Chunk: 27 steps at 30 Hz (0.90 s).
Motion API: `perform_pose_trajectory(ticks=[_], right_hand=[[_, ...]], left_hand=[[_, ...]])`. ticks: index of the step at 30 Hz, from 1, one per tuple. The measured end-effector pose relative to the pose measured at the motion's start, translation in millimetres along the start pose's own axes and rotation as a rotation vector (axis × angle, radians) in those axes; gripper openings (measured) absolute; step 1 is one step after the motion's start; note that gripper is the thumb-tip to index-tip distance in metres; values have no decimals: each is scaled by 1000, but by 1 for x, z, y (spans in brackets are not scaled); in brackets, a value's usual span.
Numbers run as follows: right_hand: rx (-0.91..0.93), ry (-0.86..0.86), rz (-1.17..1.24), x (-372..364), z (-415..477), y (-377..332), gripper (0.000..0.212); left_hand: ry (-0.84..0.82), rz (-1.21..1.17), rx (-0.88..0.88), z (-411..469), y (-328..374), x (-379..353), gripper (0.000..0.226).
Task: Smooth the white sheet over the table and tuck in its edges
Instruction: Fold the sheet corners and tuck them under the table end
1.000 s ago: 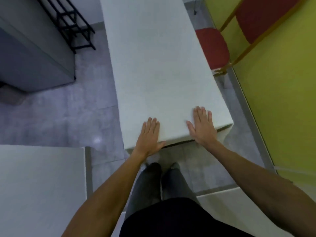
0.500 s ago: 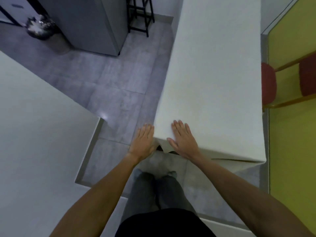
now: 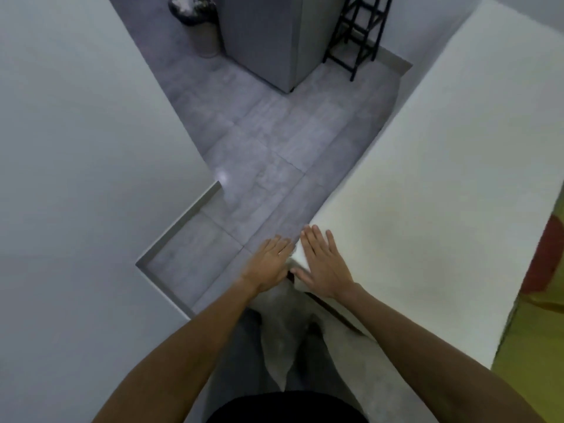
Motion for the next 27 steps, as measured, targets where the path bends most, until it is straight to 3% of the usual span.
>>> perform_pose_trajectory(ticks=[4,9,14,21,27], right_hand=[[44,48,-2,-7,1,6,80],[48,82,-13,-9,0,6,76],[121,86,-106,-10,0,4,64],[133,102,-125,-17,6,6,64],[150,139,-106,-19,6,5,59]], left_hand=[[94,-173,140,2,15,-7,31],[116,-89,285,-4,17,-11,41],[56,-42,437,-10,11,-16,16],[108,-178,546,-16,14,-41,18],[-40,-94,689,-50,-14,-95,32]])
Point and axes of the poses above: each hand's wrist, its own z-axis towards the middle knuckle, its own x-axis out of the back of the hand, y = z × x, the point moved 3 cm from there along z, towards the middle knuckle, and after that the axes turned 10 degrees about x, right-handed, at the moved point
